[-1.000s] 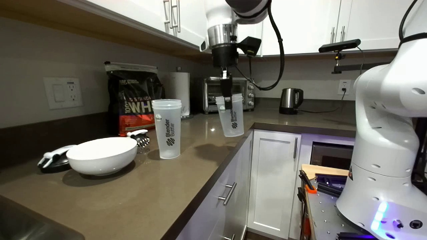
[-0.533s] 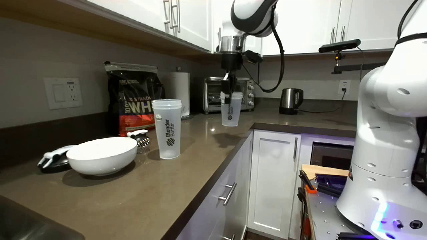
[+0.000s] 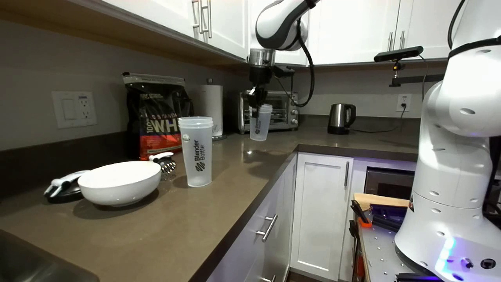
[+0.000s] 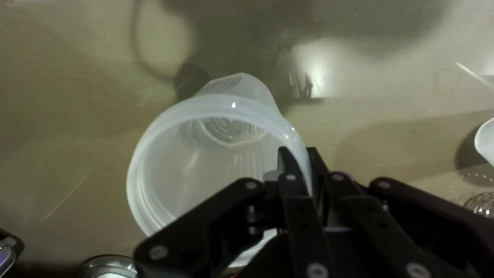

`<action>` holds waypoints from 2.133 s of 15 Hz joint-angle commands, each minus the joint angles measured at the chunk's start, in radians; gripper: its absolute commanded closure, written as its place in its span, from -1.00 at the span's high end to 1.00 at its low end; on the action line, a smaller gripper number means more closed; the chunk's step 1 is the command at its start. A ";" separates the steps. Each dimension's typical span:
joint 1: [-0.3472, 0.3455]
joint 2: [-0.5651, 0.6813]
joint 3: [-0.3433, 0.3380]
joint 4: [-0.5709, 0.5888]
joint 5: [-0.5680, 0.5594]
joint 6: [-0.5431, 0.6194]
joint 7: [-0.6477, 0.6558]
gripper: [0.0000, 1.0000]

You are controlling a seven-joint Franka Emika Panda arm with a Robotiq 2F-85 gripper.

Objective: Pick the cup on the left and move it to the right on the counter

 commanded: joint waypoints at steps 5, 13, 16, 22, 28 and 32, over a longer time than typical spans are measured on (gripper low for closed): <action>-0.037 0.240 -0.036 0.206 0.024 0.005 0.001 -0.96; -0.123 0.386 -0.038 0.293 0.273 0.006 -0.055 -0.96; -0.136 0.403 -0.042 0.319 0.263 -0.002 -0.037 -0.96; -0.137 0.420 -0.049 0.347 0.213 -0.012 -0.009 -0.96; -0.135 0.426 -0.050 0.359 0.193 -0.038 -0.001 -0.30; -0.126 0.404 -0.053 0.347 0.163 -0.070 0.013 0.19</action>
